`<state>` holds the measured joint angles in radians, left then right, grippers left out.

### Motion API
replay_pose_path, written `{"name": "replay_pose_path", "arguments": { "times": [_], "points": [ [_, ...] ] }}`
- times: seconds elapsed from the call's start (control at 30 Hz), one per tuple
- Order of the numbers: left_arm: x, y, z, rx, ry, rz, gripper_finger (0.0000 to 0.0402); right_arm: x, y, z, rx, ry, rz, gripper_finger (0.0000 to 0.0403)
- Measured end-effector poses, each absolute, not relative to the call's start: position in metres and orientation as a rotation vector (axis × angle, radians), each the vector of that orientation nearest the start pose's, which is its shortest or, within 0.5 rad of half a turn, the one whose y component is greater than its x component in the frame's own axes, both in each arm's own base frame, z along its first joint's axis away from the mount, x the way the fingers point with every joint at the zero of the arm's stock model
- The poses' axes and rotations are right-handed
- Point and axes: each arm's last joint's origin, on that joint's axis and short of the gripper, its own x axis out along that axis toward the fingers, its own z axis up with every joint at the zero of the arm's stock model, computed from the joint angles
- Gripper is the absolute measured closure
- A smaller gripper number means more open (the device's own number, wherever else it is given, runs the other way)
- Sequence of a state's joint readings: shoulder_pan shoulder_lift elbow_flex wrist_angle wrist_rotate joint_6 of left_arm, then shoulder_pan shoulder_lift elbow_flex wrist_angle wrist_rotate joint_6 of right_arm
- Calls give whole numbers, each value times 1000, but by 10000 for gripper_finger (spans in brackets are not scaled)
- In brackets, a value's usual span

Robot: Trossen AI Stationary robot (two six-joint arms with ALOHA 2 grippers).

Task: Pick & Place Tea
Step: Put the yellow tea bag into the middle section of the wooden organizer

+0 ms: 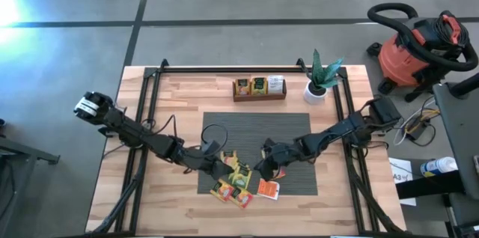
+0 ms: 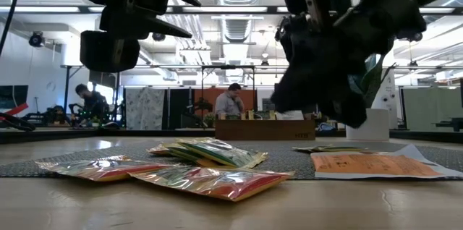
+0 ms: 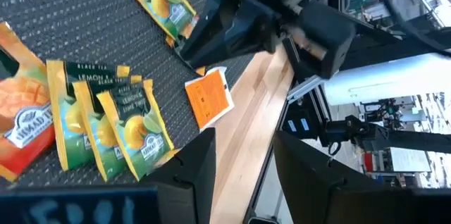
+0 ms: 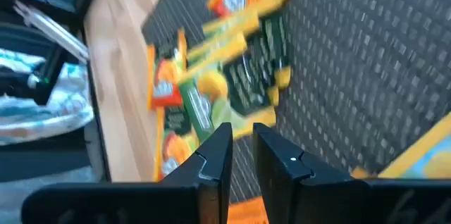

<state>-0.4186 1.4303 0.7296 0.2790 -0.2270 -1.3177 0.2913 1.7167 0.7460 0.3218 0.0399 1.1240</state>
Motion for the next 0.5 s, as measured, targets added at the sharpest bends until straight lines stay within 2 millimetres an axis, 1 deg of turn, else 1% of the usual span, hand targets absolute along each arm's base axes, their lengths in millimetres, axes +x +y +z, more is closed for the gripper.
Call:
{"name": "replay_pose_path", "arguments": {
  "times": [0.13, 0.27, 0.4, 0.5],
  "points": [
    [272, -119, 210, -1176, 487, 98, 264, 314, 95, 138, 964, 687, -131, 346],
    [274, -123, 198, -1192, 539, 118, 264, 313, 94, 131, 952, 717, -150, 346],
    [279, -126, 182, -1229, 575, 165, 264, 314, 95, 134, 961, 701, -137, 346],
    [284, -129, 177, -1239, 587, 168, 264, 314, 95, 134, 957, 706, -140, 346]
  ]
}}
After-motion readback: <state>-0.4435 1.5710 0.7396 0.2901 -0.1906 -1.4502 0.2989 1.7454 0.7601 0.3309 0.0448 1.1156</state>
